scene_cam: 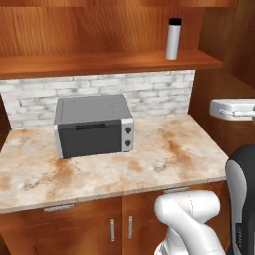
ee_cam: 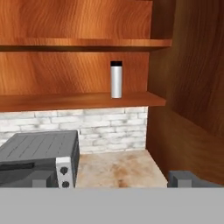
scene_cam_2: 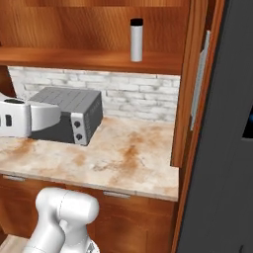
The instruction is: Pick the milk, bottled water, water bottle from the counter and place them in the open cabinet.
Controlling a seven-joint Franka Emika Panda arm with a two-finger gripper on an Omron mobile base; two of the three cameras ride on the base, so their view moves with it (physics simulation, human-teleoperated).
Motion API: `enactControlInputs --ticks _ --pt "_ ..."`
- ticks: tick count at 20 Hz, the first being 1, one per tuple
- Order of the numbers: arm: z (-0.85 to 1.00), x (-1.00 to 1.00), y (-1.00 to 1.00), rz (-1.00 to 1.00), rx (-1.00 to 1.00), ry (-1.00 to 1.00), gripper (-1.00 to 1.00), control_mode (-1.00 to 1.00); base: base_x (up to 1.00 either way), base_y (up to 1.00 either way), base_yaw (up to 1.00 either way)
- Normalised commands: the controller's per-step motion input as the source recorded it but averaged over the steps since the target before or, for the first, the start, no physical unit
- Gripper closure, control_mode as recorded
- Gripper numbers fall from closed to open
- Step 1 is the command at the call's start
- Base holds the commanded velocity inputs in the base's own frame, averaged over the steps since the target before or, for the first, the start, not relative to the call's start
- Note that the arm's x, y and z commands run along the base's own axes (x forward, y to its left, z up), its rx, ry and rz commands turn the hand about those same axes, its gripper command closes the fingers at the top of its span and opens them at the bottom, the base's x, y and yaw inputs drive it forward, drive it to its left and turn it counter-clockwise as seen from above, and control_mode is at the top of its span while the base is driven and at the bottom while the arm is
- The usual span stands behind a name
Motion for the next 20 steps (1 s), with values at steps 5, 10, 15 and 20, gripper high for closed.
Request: enactControlInputs --ticks 5,10,15,20 --pt "0.0 0.0 0.0 0.0 0.0 0.0 -1.0 1.0 -0.57 0.14 0.39" --pt "0.0 0.0 0.0 0.0 0.0 0.0 -1.0 1.0 -0.6 0.03 0.53" --pt "0.0 0.0 0.0 0.0 0.0 0.0 -1.0 1.0 -0.61 0.0 0.72" --pt "0.0 0.0 0.0 0.0 0.0 0.0 -1.0 1.0 -0.45 0.0 0.84"
